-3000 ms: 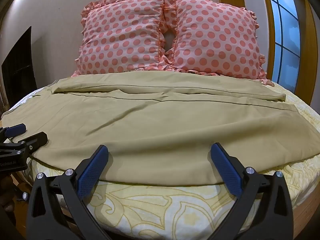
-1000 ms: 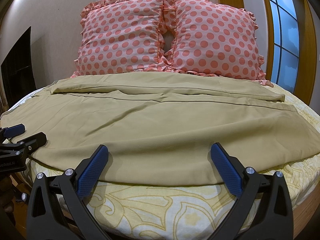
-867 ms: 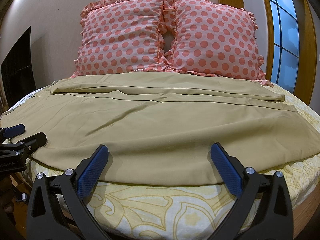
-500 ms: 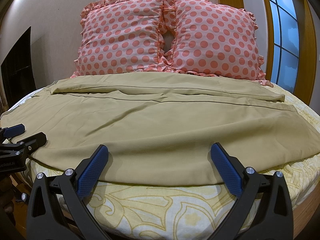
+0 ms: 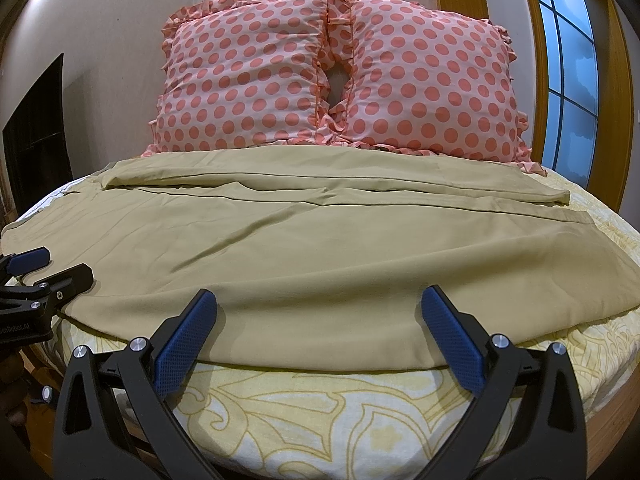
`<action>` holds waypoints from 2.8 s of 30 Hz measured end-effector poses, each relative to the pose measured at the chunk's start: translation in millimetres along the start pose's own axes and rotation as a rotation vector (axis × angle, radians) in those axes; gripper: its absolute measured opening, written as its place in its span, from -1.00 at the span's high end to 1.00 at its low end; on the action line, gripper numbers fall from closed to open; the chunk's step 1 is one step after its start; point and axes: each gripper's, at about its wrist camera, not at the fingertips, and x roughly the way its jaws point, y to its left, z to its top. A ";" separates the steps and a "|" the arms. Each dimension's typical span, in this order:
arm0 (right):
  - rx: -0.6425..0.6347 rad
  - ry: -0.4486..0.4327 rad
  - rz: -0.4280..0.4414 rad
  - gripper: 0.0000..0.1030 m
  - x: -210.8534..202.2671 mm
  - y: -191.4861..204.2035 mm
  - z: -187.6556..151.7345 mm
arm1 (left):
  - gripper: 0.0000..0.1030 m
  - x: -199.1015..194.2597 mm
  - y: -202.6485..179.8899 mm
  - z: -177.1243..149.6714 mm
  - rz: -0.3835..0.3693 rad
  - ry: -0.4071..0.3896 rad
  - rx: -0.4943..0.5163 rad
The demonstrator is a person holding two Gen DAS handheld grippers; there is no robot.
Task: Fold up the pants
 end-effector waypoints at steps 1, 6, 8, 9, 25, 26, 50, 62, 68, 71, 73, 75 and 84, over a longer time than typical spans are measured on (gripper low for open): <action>-0.002 0.001 0.004 -0.97 0.7 -0.2 0.2 | -0.97 0.0 0.0 0.0 0.000 0.000 0.000; 0.020 0.066 0.074 -0.97 2.1 -12.2 18.7 | -0.97 1.6 1.6 2.0 -0.015 0.010 0.010; 0.075 0.044 0.089 -0.97 -2.7 -27.7 31.4 | -0.97 2.4 5.2 6.5 -0.019 0.022 0.012; 0.115 0.022 0.075 -0.97 -2.2 -45.0 49.7 | -0.97 1.4 7.7 5.7 -0.015 0.029 0.009; 0.693 0.359 -0.426 -0.50 268.9 -277.3 200.5 | -0.96 -3.3 26.7 56.1 0.026 -0.075 -0.017; 0.701 0.378 -0.456 -0.50 280.2 -282.5 200.2 | -0.96 -2.4 27.3 58.0 0.029 -0.079 -0.016; 0.912 -0.085 0.065 0.91 45.9 -283.2 53.4 | -0.96 0.2 81.2 69.7 -0.027 -0.082 -0.216; 0.940 0.034 0.071 0.47 67.9 -270.9 41.6 | -0.96 18.6 112.5 110.3 -0.072 -0.051 -0.290; 0.861 -0.157 0.135 0.96 26.6 -278.9 45.0 | -0.96 70.6 143.9 155.1 -0.139 0.041 -0.385; 0.829 -0.172 0.139 0.96 19.1 -276.6 46.5 | -0.96 107.8 152.5 178.3 -0.070 0.085 -0.379; 0.829 -0.180 0.154 0.96 19.3 -277.7 45.1 | -0.87 143.3 157.0 190.8 -0.034 0.175 -0.391; 0.828 -0.182 0.157 0.96 19.9 -279.0 45.2 | -0.64 172.2 161.7 197.8 -0.037 0.245 -0.432; 0.841 -0.208 0.171 0.96 14.2 -285.3 51.7 | 0.89 186.8 191.2 188.3 -0.047 0.254 -0.584</action>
